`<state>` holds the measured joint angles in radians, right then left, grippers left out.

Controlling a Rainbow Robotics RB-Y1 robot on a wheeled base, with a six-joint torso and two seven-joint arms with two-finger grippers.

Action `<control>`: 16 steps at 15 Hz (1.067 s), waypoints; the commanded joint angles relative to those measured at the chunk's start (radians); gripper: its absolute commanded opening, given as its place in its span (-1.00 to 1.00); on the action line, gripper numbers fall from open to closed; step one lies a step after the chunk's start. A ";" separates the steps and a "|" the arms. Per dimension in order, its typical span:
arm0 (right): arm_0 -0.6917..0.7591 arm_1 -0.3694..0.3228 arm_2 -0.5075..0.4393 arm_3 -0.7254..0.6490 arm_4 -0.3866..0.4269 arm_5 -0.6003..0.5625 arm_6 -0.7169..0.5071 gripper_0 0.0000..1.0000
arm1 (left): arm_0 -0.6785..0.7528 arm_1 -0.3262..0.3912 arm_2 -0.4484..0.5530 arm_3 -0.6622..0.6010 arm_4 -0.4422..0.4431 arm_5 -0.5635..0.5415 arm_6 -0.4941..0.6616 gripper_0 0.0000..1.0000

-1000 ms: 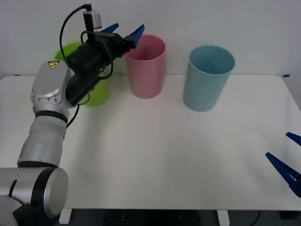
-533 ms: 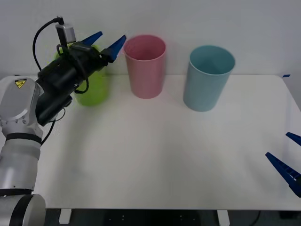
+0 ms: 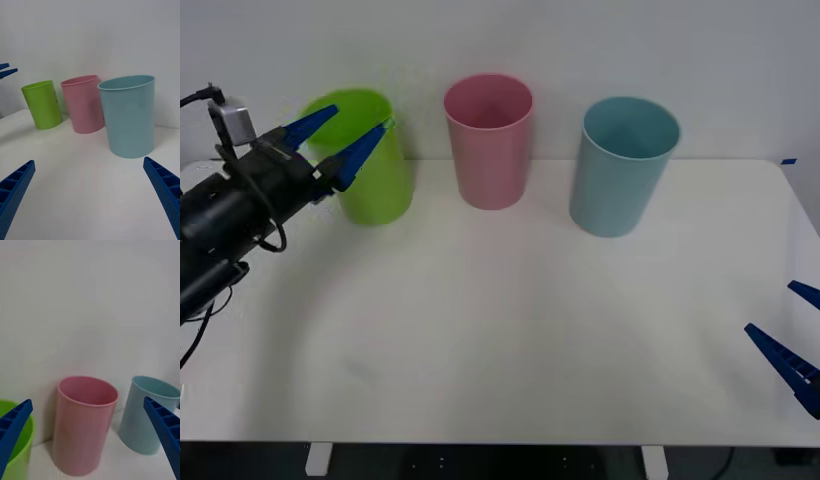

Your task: Grasp the object on the table and drop it into the matching bin: aluminum can to the light blue bin, PET bottle to the pink bin.

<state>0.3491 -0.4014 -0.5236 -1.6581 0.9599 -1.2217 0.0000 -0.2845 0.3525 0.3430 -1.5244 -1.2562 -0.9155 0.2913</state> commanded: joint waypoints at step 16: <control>0.000 0.000 0.000 0.000 0.000 0.000 0.000 1.00 | 0.577 0.241 0.286 -0.183 0.187 -0.226 -0.107 1.00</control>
<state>0.3490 -0.4014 -0.5236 -1.6581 0.9599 -1.2217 0.0000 0.2750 0.5923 0.6255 -1.7076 -1.0742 -1.1413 0.1996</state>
